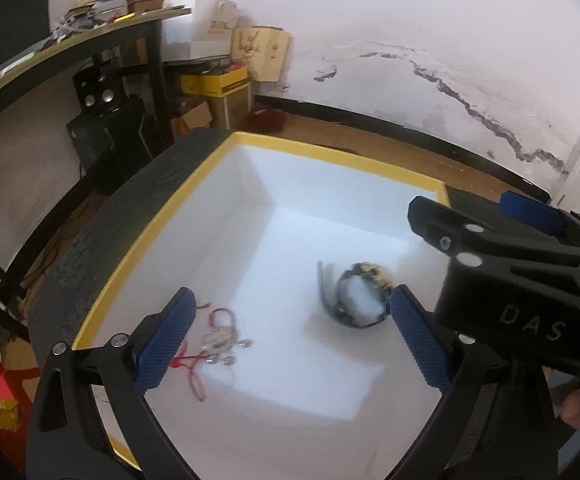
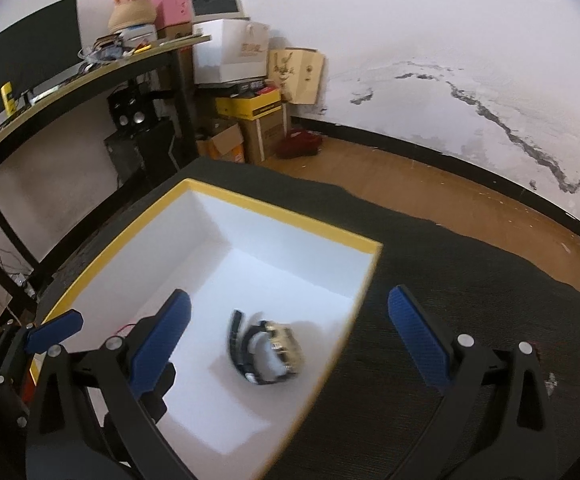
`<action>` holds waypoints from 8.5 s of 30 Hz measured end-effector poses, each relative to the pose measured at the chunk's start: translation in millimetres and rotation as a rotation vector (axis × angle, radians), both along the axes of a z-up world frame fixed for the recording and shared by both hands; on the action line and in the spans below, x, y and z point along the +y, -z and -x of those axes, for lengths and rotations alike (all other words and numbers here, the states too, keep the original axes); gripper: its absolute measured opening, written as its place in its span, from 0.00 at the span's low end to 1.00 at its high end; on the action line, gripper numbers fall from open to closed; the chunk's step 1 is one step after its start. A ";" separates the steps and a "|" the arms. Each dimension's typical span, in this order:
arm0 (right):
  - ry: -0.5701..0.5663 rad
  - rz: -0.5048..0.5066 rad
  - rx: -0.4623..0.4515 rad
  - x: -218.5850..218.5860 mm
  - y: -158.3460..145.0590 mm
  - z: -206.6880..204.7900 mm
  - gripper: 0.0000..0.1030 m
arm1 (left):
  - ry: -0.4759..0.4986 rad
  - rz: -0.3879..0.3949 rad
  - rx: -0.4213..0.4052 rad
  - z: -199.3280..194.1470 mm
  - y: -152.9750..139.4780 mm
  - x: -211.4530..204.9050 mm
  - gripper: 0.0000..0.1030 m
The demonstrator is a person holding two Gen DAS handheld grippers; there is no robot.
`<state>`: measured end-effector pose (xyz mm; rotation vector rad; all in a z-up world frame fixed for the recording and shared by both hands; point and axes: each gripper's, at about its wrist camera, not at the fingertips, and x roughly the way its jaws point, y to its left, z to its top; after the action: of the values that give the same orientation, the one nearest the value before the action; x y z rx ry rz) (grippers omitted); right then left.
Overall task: Organize jewelry
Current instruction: 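Move both tools back over the red bead bracelet and silver chain, then close left gripper on the red bead bracelet while right gripper closes on the silver chain, then carry the bracelet with left tool and chain with right tool over the box, then open left gripper to drop the bracelet while right gripper releases the chain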
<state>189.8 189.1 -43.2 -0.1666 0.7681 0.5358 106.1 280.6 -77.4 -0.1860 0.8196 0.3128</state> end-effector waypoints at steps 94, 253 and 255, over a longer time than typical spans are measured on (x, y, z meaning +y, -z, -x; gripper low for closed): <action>-0.024 0.129 0.122 -360.2 154.9 -88.2 0.91 | 0.672 -0.068 0.100 -177.4 138.6 -317.9 0.88; -0.429 0.176 -0.006 89.6 -13.8 37.3 0.14 | 0.038 -0.075 0.023 18.9 -6.6 80.5 0.08; -0.430 0.173 -0.004 89.3 -13.4 36.4 0.14 | 0.039 -0.077 0.026 18.3 -6.1 79.7 0.08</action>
<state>153.4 278.4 -29.8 -0.5003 0.7781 0.8746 87.8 360.4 -71.3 -0.0938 0.8342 0.3096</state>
